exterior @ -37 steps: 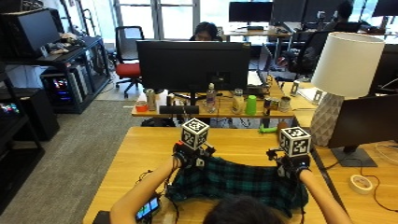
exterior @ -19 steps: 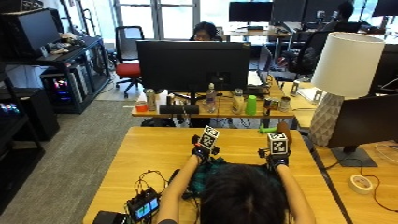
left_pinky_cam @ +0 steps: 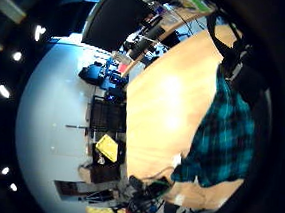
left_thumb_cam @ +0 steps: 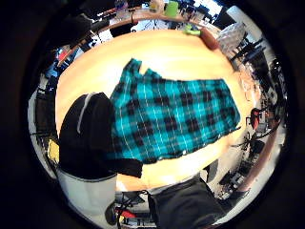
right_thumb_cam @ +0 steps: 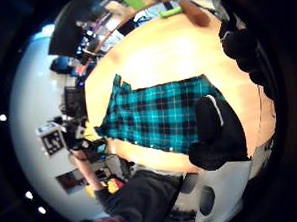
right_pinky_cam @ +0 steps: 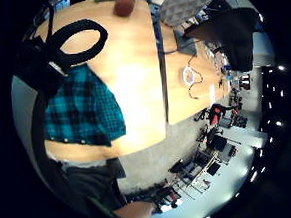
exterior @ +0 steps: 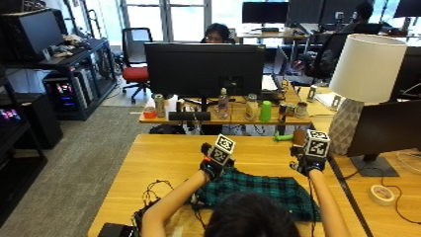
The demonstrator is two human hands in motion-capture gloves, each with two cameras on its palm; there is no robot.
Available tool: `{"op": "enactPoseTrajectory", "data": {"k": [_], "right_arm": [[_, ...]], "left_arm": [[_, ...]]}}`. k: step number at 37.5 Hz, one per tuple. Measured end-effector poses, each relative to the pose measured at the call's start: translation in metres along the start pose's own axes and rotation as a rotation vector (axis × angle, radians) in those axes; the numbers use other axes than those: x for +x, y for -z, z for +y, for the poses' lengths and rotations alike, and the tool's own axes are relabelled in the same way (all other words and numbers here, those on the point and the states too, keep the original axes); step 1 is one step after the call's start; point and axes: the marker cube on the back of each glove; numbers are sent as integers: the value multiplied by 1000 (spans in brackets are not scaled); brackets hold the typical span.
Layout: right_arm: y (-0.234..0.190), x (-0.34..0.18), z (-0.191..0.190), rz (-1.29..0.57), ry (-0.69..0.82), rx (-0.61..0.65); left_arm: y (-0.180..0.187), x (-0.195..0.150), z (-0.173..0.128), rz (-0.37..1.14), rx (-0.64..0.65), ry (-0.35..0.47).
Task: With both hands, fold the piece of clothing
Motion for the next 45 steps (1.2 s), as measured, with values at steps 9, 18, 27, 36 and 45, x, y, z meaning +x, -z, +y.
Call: {"op": "enactPoseTrajectory", "data": {"k": [9, 18, 27, 36, 45], "right_arm": [[-108, 24, 40, 45, -251, -467], [-130, 0, 101, 100, -233, -378], [-133, -7, 94, 30, -265, -317], [-141, -23, 70, -61, -245, -122], [-136, -18, 46, -179, -151, -120]], "left_arm": [[-73, 56, 83, 231, -381, -19], [-86, 52, 130, 243, -549, -30], [-89, 55, 128, 289, -590, -38], [-92, 57, 126, 321, -562, -19], [-85, 56, 137, 237, -646, -57]]}}
